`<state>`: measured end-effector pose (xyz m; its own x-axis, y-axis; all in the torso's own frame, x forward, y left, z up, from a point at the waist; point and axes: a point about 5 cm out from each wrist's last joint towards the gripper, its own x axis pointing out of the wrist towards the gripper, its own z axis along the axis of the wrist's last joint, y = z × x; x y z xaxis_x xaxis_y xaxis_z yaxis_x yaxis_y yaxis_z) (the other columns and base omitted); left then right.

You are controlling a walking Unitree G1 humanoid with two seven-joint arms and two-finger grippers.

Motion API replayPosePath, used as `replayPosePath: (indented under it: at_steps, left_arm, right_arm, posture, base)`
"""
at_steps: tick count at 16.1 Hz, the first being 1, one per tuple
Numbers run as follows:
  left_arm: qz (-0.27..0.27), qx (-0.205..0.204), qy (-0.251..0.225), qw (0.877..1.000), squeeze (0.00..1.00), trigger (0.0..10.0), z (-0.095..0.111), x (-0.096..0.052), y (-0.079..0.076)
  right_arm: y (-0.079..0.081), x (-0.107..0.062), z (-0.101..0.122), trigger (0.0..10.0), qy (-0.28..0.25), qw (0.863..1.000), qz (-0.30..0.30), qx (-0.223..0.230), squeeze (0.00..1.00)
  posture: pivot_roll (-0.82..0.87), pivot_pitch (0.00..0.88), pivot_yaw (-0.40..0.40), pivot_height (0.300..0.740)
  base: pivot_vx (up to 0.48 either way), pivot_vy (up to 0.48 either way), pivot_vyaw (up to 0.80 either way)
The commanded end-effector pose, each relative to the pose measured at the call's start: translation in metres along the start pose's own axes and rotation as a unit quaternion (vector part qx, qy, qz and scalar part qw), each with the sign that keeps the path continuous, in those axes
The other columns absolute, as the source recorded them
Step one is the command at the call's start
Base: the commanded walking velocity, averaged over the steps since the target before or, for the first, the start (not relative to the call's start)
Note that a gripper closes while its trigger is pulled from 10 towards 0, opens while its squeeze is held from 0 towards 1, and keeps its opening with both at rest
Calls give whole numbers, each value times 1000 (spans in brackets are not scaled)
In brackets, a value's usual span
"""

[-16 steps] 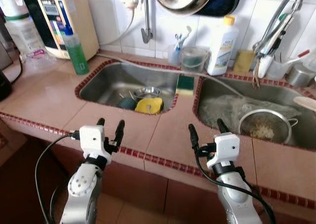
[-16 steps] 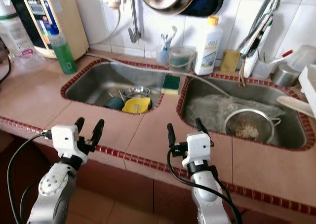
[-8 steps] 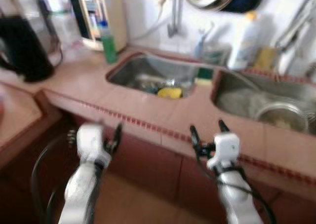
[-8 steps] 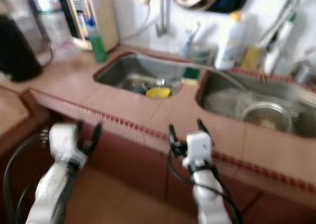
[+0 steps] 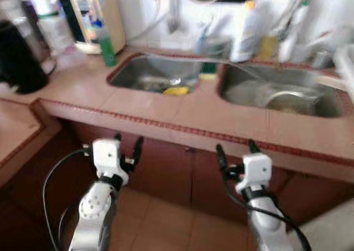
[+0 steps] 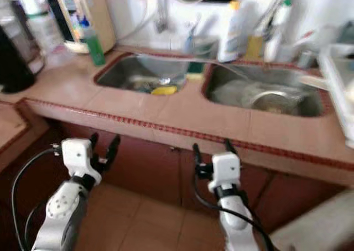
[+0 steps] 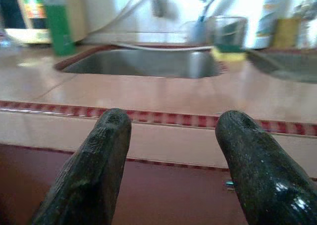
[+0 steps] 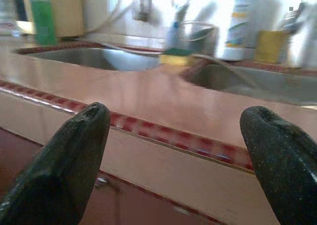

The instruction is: Kitchen organization

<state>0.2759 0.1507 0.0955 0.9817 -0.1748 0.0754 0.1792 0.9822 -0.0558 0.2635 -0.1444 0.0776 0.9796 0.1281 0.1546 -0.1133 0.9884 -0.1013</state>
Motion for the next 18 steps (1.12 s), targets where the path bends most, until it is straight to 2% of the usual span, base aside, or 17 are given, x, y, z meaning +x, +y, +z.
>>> replayPosePath:
  at_steps: [1, 16, 18]
  left_arm:
    - [8, 5, 8, 1000, 0, 10000, -1, -2, 7]
    - [4, 3, 6, 1000, 0, 10000, -1, -1, 4]
    - [5, 4, 21, 1000, 0, 10000, -10, -2, 5]
  right_arm:
    - [7, 3, 3, 10000, -9, 1000, 7, 7, 0]
    - [2, 5, -1, 10000, -1, 1000, 9, -5, 0]
    - [-1, 1, -21, 10000, 49, 999, 15, -12, 0]
  posture:
    - [-156, 0, 78, 740]
    - [-151, 0, 72, 740]
    - [-153, 0, 70, 740]
  base:
    - [-277, 0, 0]
    - [-257, 0, 0]
    - [0, 0, 0]
